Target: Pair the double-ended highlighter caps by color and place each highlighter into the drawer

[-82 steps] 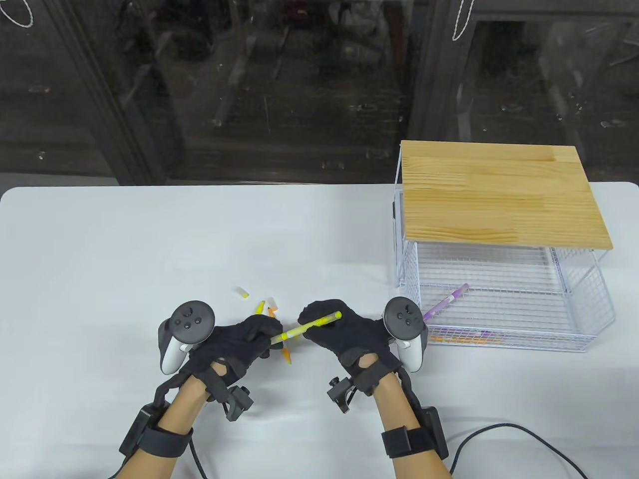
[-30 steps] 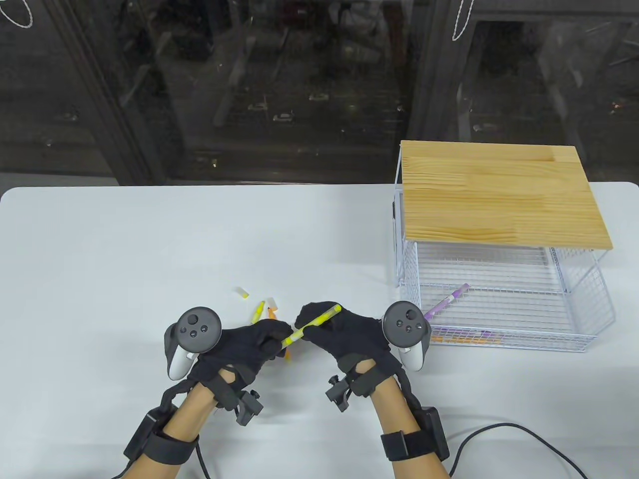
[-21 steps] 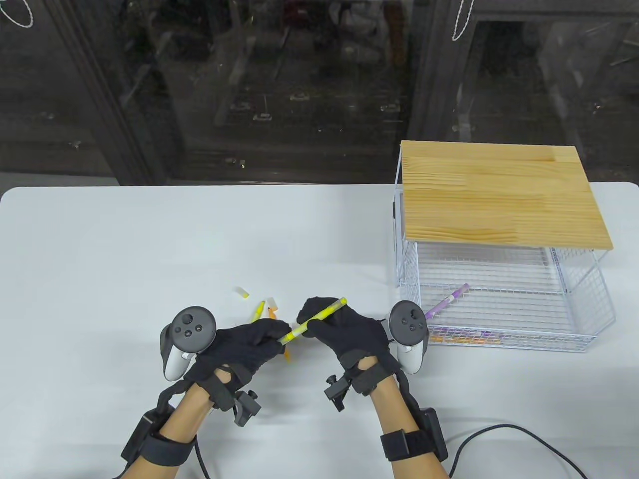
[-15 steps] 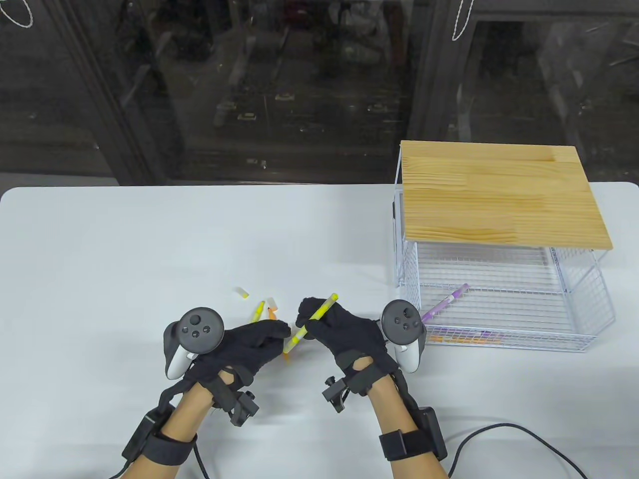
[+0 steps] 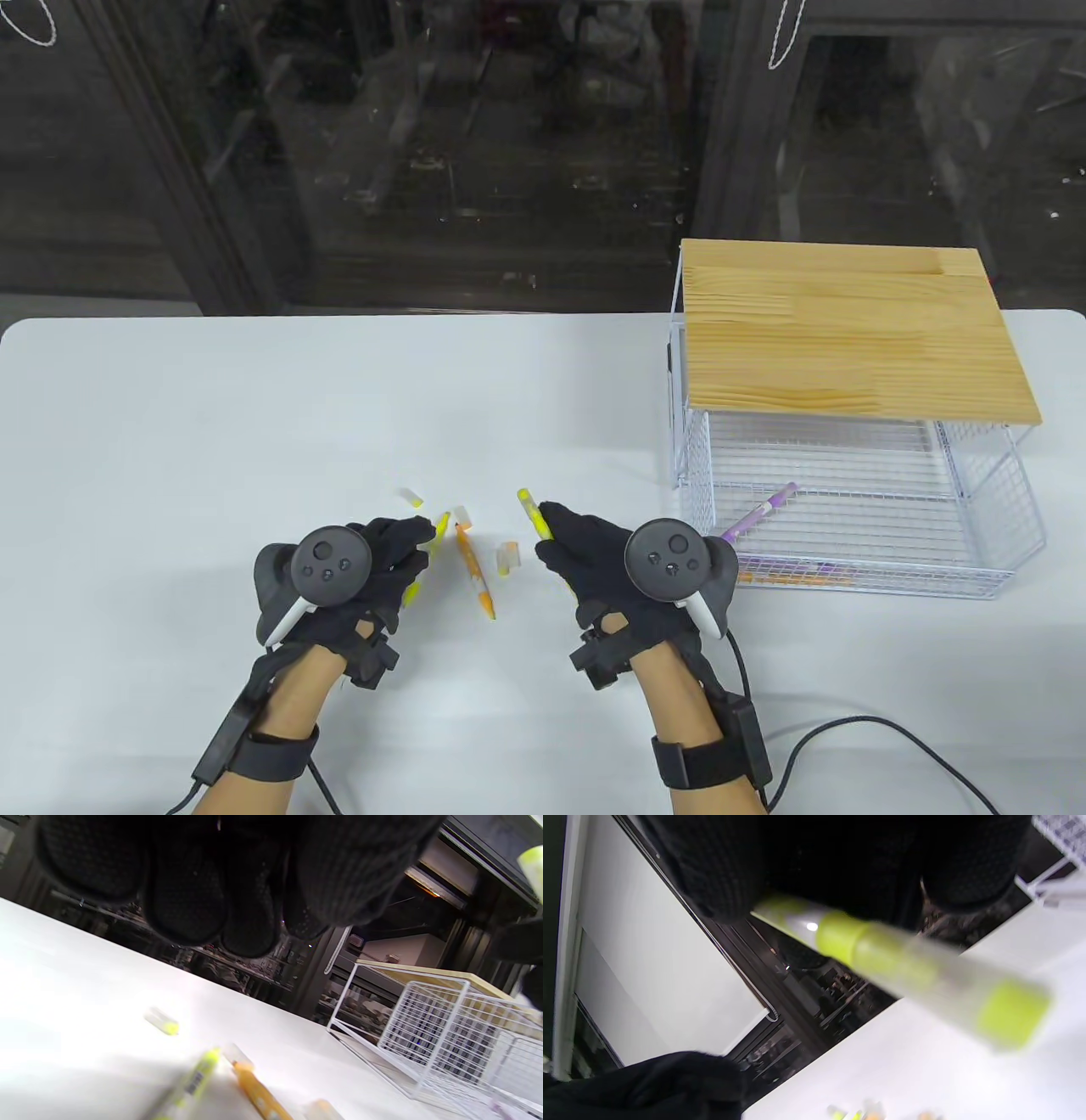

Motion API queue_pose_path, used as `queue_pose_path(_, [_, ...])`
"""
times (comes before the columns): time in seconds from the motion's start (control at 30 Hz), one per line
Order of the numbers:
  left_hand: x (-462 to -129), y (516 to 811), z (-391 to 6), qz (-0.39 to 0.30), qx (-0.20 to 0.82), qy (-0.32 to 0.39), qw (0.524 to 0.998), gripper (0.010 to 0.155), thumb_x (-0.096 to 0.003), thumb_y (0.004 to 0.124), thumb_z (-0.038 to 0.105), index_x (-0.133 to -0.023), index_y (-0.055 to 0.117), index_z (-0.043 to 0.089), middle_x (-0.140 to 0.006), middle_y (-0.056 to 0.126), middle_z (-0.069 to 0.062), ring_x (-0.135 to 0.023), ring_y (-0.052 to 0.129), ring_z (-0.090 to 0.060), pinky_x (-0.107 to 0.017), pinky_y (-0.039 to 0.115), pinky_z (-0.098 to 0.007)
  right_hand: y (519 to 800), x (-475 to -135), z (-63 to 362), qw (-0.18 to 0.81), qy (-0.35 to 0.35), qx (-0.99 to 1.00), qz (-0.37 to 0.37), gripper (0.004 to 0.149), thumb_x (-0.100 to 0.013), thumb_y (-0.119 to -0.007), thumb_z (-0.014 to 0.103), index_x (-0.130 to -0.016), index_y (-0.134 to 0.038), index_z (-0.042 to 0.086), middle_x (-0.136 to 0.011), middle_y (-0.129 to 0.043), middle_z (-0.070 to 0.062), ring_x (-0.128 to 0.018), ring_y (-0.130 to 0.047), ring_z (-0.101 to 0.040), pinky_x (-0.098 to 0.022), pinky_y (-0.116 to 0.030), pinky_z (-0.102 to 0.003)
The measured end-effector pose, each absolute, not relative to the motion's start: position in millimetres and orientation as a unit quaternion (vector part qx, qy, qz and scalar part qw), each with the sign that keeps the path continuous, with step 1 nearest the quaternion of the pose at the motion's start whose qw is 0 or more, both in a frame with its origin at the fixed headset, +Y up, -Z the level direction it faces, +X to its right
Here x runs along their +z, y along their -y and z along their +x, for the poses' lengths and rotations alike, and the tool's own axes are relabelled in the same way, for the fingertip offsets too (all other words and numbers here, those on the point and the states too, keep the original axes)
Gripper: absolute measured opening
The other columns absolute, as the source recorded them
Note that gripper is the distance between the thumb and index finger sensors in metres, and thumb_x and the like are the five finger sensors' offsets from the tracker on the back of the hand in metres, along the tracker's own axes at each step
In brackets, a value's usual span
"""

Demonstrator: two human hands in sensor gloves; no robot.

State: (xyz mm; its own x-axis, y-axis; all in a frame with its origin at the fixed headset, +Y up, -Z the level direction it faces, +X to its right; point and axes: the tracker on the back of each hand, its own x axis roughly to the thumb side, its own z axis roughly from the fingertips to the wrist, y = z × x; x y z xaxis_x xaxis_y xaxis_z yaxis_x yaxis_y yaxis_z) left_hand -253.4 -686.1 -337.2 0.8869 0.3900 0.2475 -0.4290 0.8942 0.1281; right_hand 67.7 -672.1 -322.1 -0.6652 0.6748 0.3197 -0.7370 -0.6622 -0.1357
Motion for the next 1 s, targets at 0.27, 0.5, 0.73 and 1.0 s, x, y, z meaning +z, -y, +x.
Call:
queue_pose_path(0.27, [-341.2,684.9,-270.8,0.102,0.203,0.076,0.971,0.048,-0.0377,0.086,0.037,-0.085,0.092,0.028,-0.081,0.101,-0.002,-0.064,0.098,-0.036,-0.045,0.083,-0.058,641.5,-306.0,92.3,0.31,0.223,0.92,0.087,0.049,-0.04,-0.09,0.038,-0.086,-0.093,0.023,-0.072,-0.102,-0.002,-0.051,-0.102,-0.028,-0.047,-0.081,-0.051])
queue_pose_path(0.5, [-342.8,685.4,-276.1,0.1,0.206,0.065,0.971,0.048,-0.0379,0.086,0.037,-0.084,0.093,0.027,-0.081,0.101,-0.003,-0.064,0.098,-0.037,-0.045,0.082,-0.058,622.6,-292.5,120.4,0.267,0.294,0.917,0.045,0.047,-0.04,-0.092,0.035,-0.086,-0.092,0.028,-0.078,-0.099,0.0,-0.059,-0.096,-0.029,-0.05,-0.079,-0.052])
queue_pose_path(0.73, [-342.9,685.4,-276.7,0.105,0.2,0.064,0.972,0.047,-0.038,0.086,0.037,-0.084,0.093,0.027,-0.079,0.102,-0.003,-0.063,0.098,-0.037,-0.044,0.083,-0.058,619.3,-289.8,142.7,0.232,0.318,0.919,0.002,0.046,-0.04,-0.092,0.033,-0.086,-0.09,0.033,-0.082,-0.095,0.0,-0.068,-0.091,-0.032,-0.054,-0.074,-0.055])
queue_pose_path(1.0, [-342.6,685.4,-276.5,0.1,0.202,0.065,0.972,0.047,-0.0381,0.085,0.038,-0.083,0.094,0.027,-0.078,0.103,-0.003,-0.062,0.099,-0.037,-0.044,0.083,-0.057,632.1,-299.9,168.9,0.208,0.301,0.929,-0.055,0.045,-0.041,-0.092,0.032,-0.086,-0.088,0.034,-0.087,-0.092,0.0,-0.075,-0.086,-0.036,-0.057,-0.071,-0.058])
